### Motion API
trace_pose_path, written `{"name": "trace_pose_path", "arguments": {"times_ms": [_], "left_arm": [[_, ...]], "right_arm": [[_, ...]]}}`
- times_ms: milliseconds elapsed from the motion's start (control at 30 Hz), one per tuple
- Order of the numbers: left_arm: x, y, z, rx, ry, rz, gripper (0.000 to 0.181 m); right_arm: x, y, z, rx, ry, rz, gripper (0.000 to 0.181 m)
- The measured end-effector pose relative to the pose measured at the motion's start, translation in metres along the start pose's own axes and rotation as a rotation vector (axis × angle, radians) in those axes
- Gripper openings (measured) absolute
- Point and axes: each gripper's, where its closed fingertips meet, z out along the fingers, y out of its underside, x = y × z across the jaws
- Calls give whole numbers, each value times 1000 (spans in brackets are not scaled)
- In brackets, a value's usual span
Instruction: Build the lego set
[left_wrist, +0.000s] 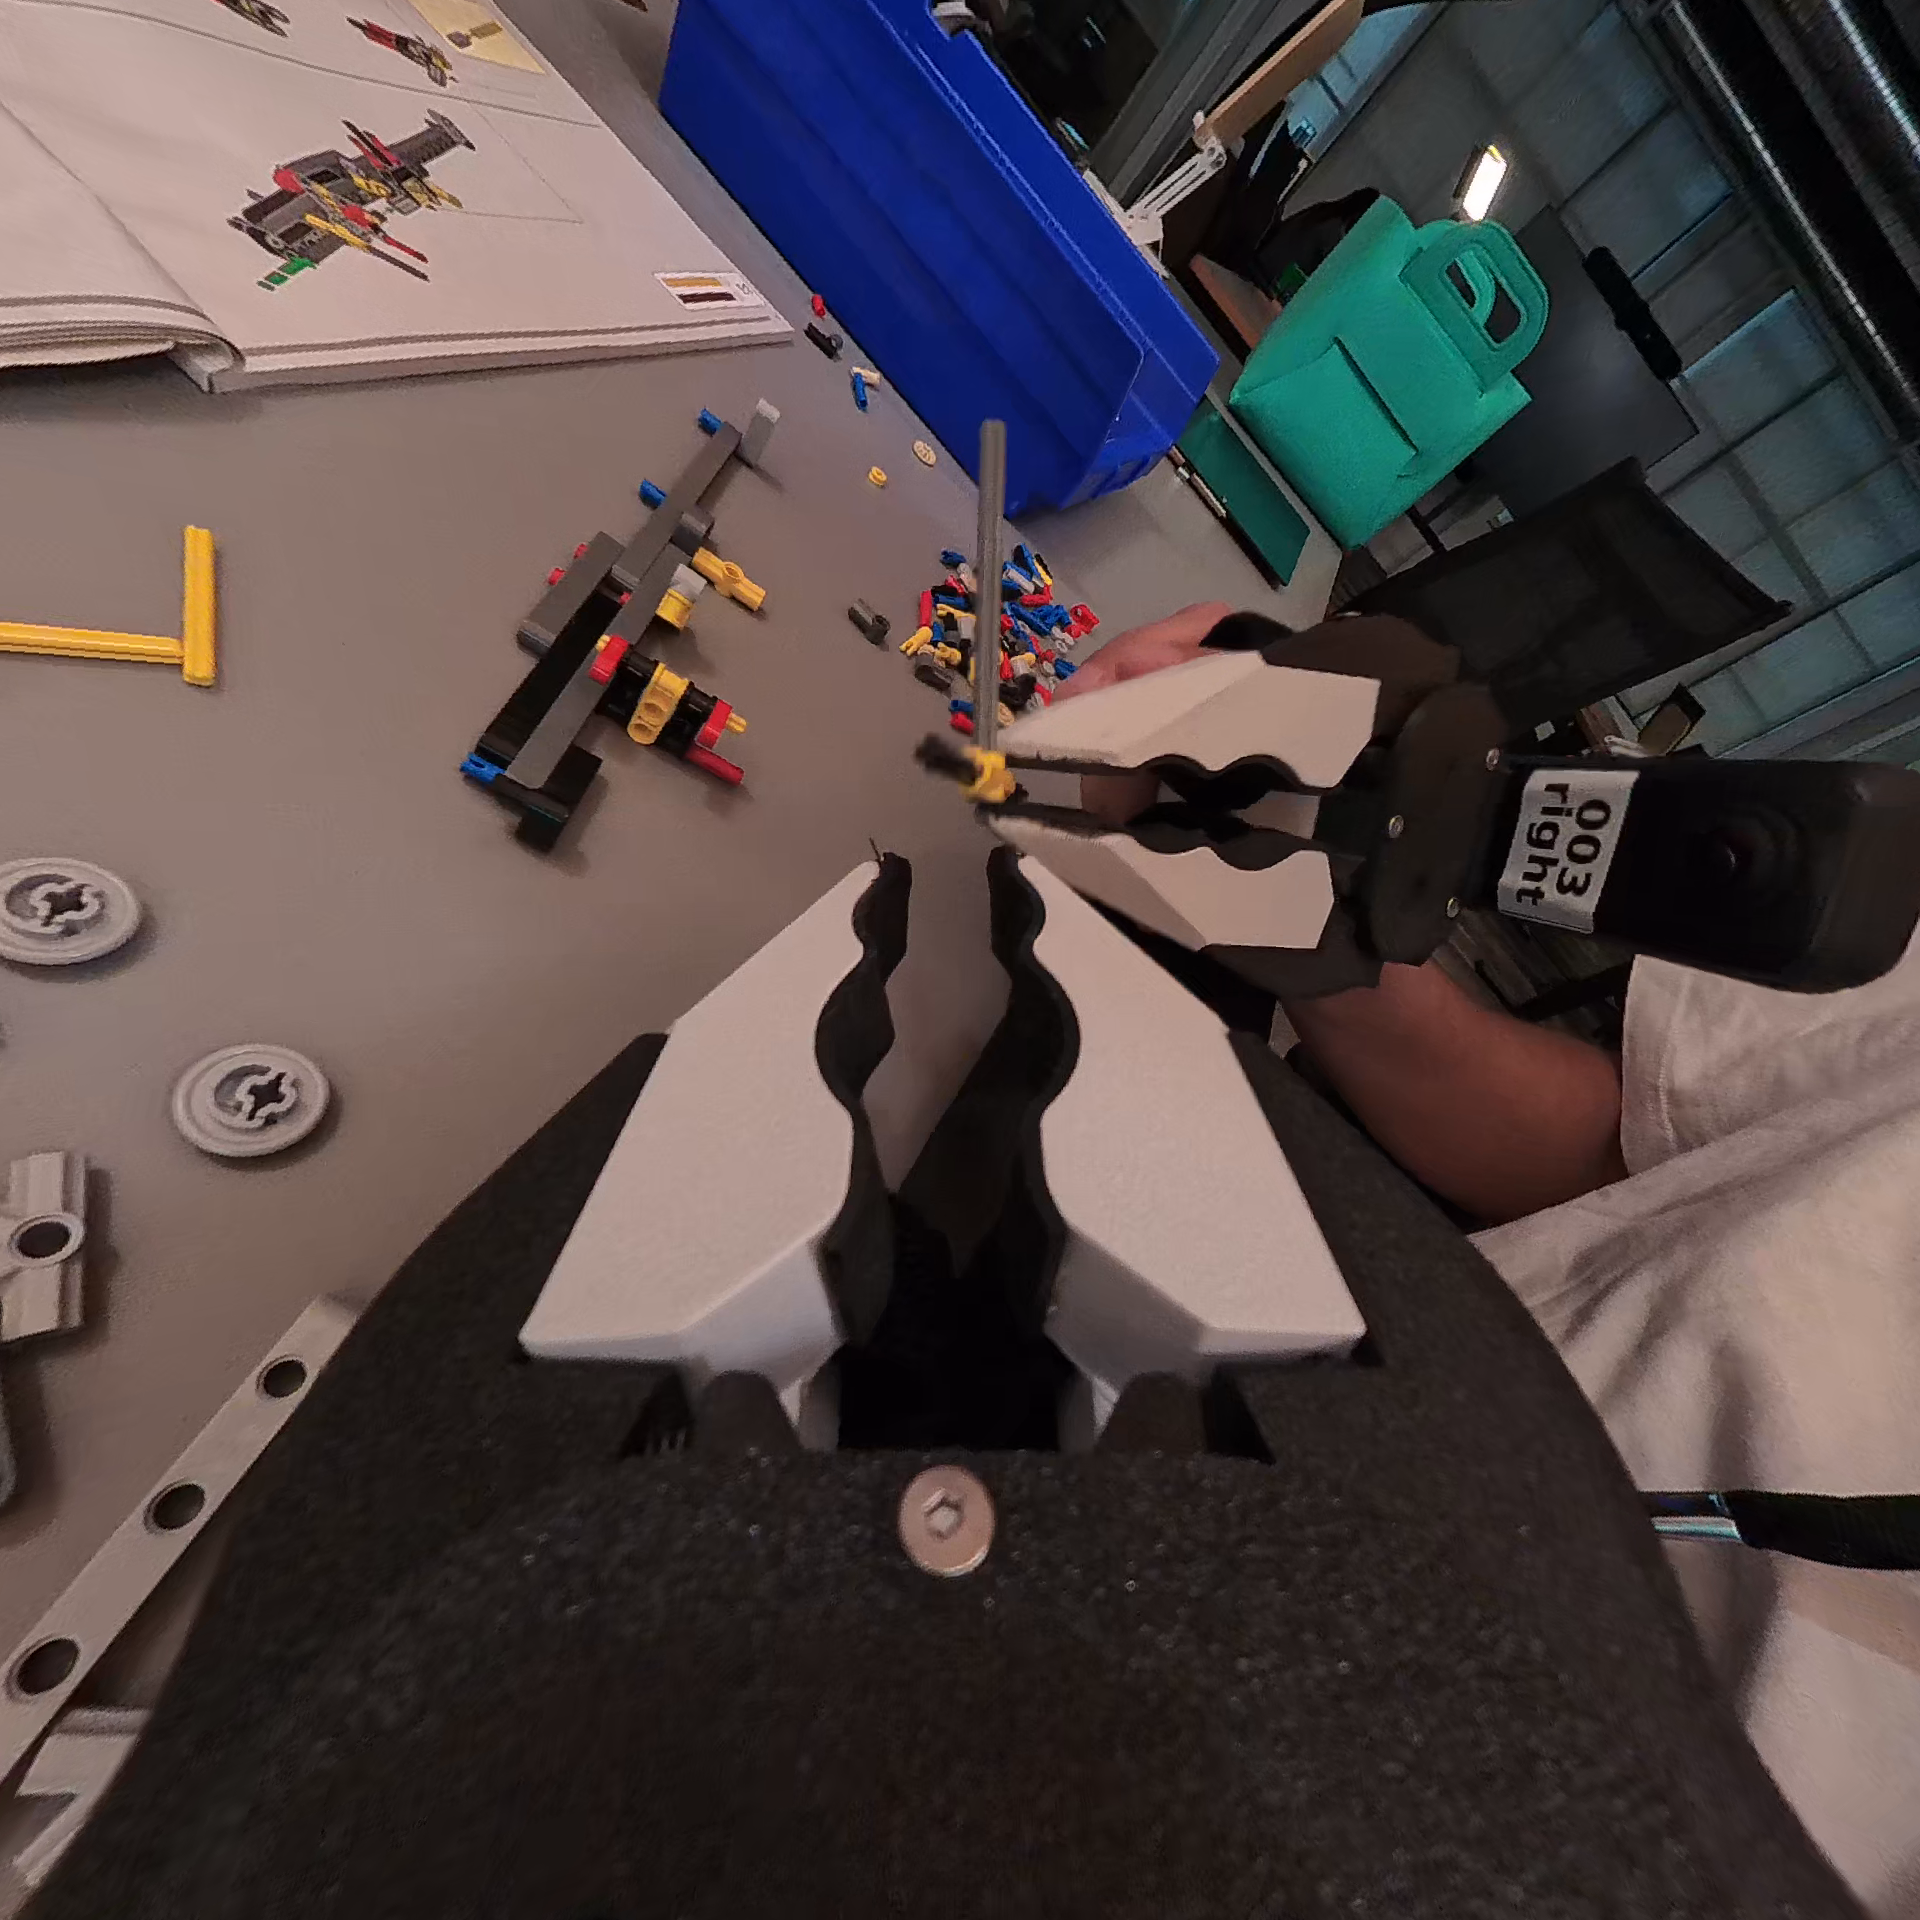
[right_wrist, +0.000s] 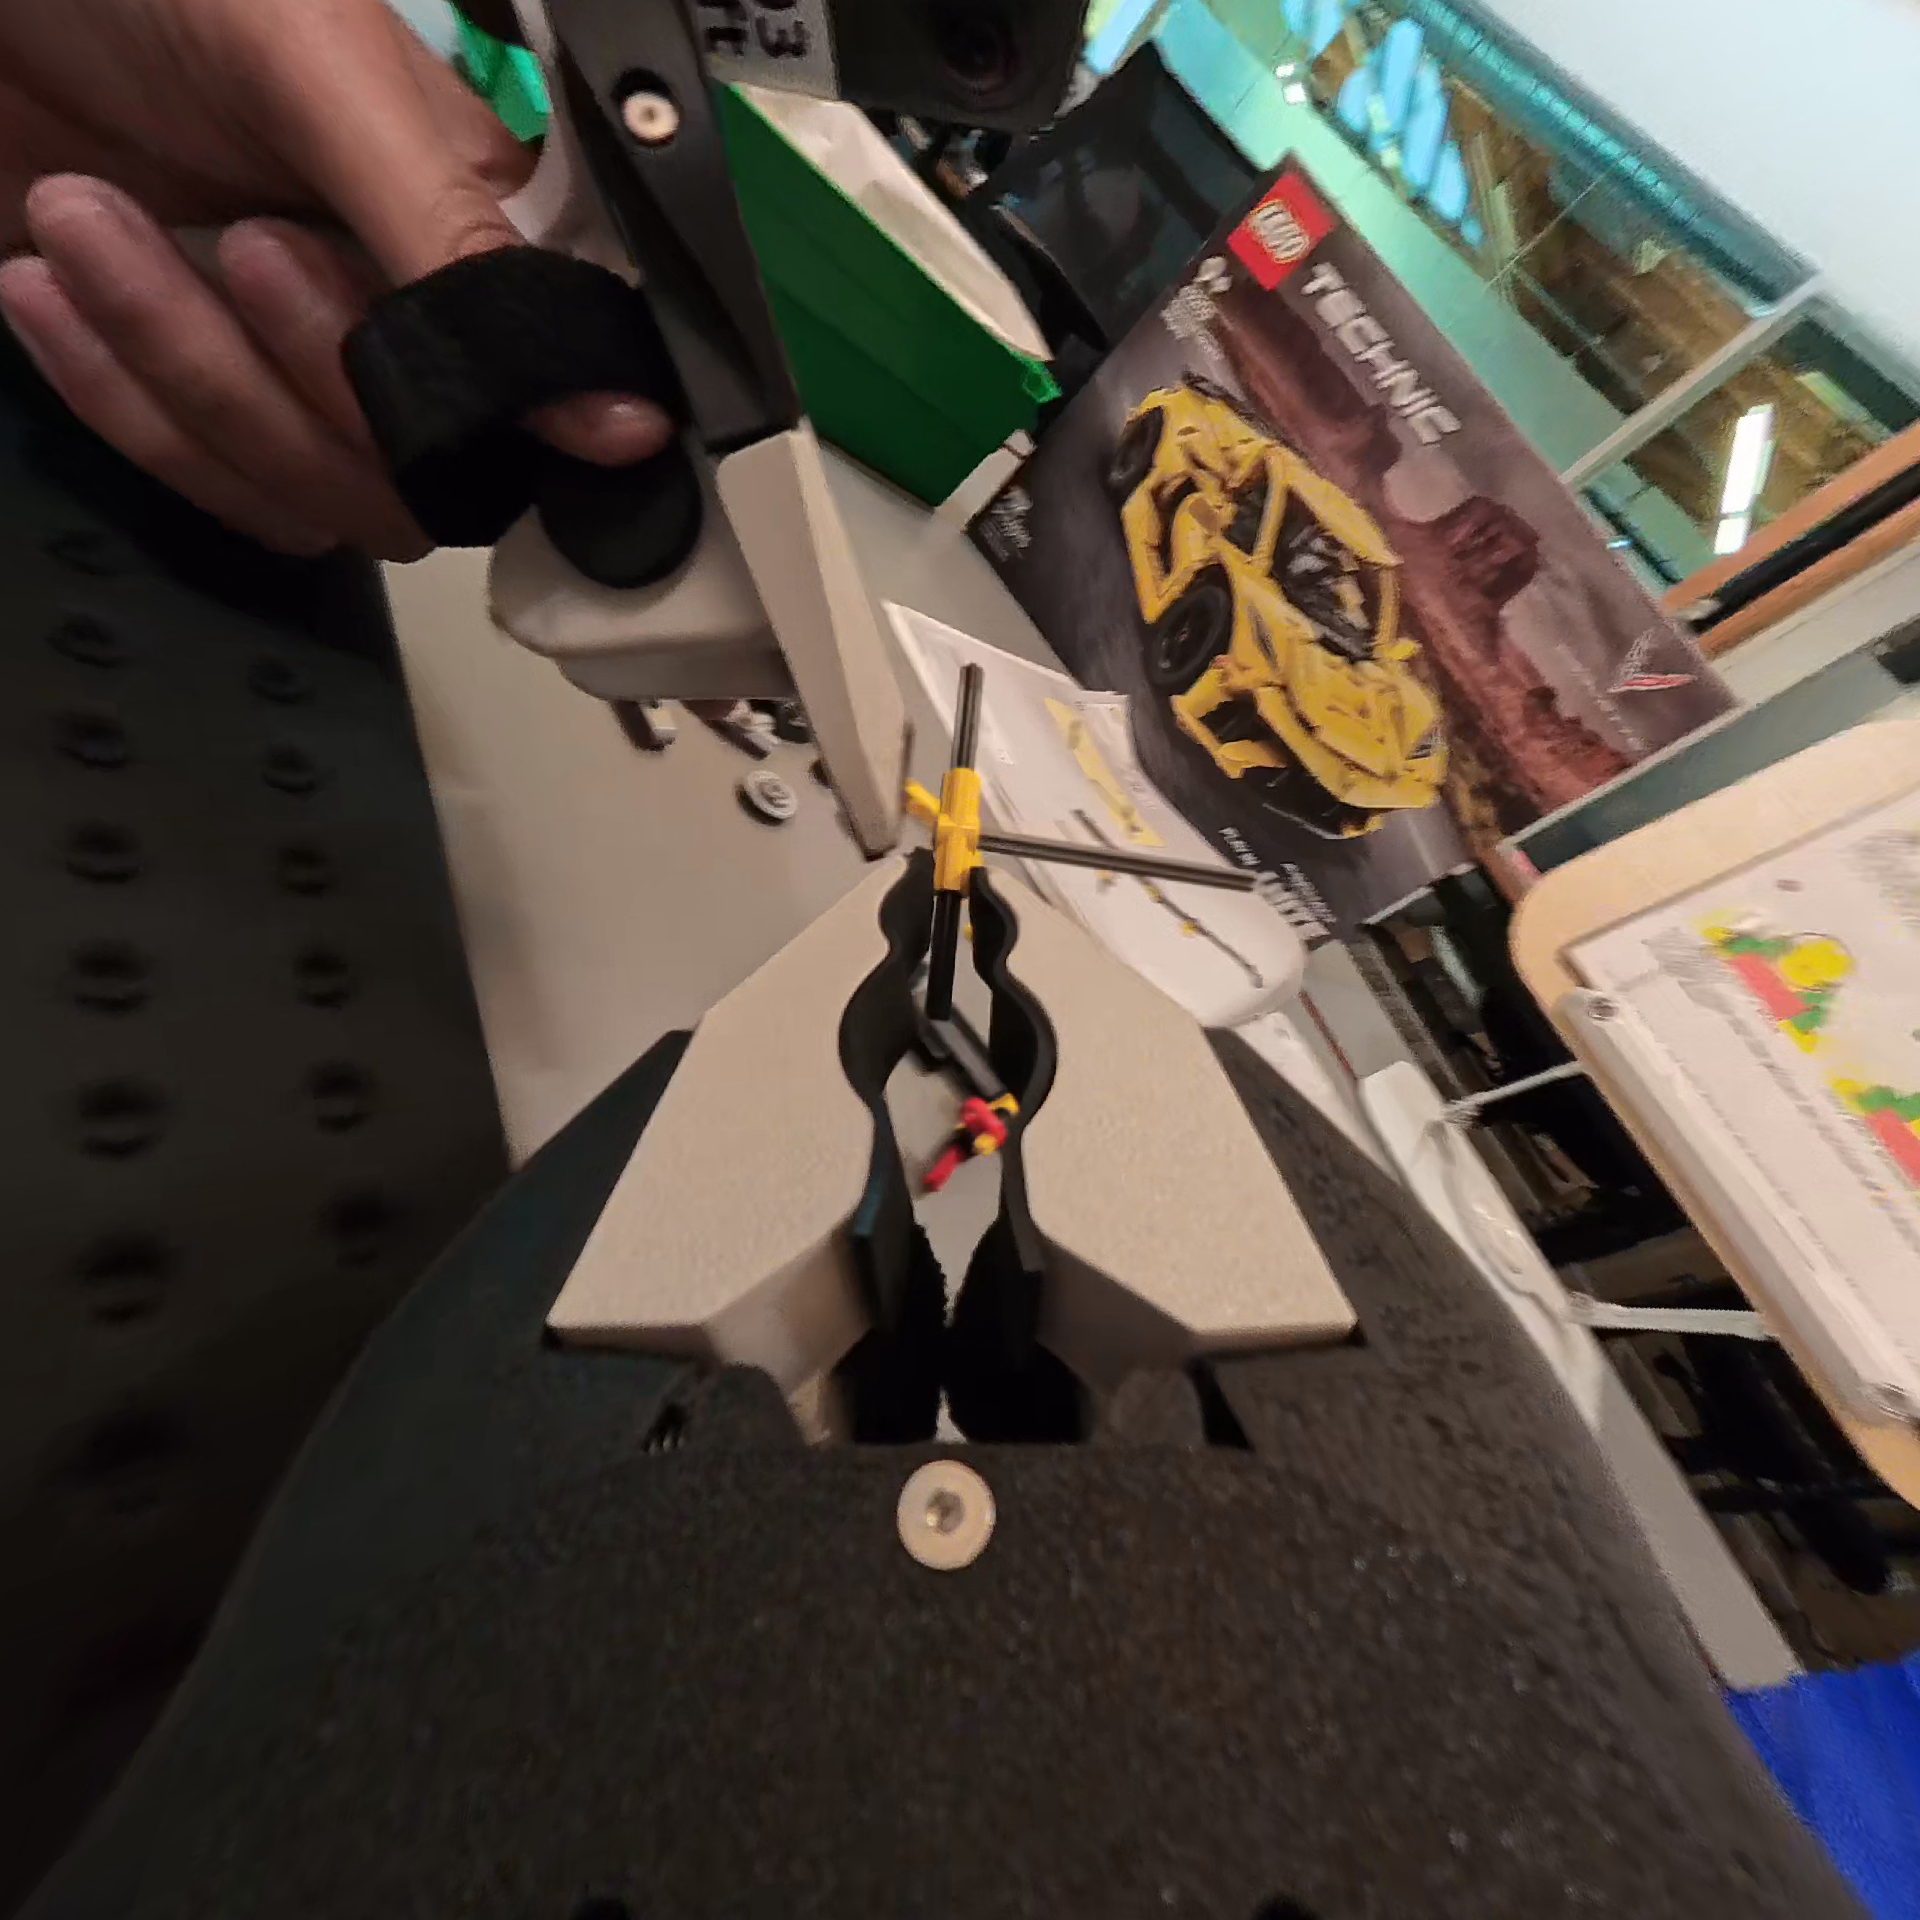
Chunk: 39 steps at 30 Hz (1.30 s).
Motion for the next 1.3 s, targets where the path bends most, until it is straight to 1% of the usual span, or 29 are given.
{"name": "trace_pose_path", "arguments": {"times_ms": [33,100,133,167,200,233,300,600,700,967,1000,1033,1300], "left_arm": [[0,0,0,2,5,-3,14],[0,-1,-1,7,9,-9,14],[0,-1,-1,7,10,-11,14],[0,-1,-1,7,12,-11,12],[0,-1,-1,9,10,-11,10],[0,-1,0,8,11,-10,10],[1,1,1,-2,16,-2,10],[6,5,4,-29,26,24,12],[5,1,3,-7,21,33,11],[8,-7,2,33,65,-10,11],[8,-9,2,44,67,-20,11],[7,-11,1,55,66,-27,6],[5,-7,1,30,45,-24,5]], "right_arm": [[-5,2,2,-10,-33,14,6],[2,1,0,-15,17,-11,6],[1,-2,-1,6,7,0,6],[-4,-1,0,7,-32,32,6],[-3,2,0,-12,-36,46,6],[1,1,-1,-10,-14,43,6],[2,-2,-2,17,-16,62,6],[3,2,-1,-3,-16,75,6],[3,2,-2,1,-20,88,6],[-1,0,-2,10,-37,81,6],[-1,-1,-2,12,-36,77,6],[-1,-1,-2,10,-32,73,6],[-4,1,-1,-4,-48,72,6]]}}
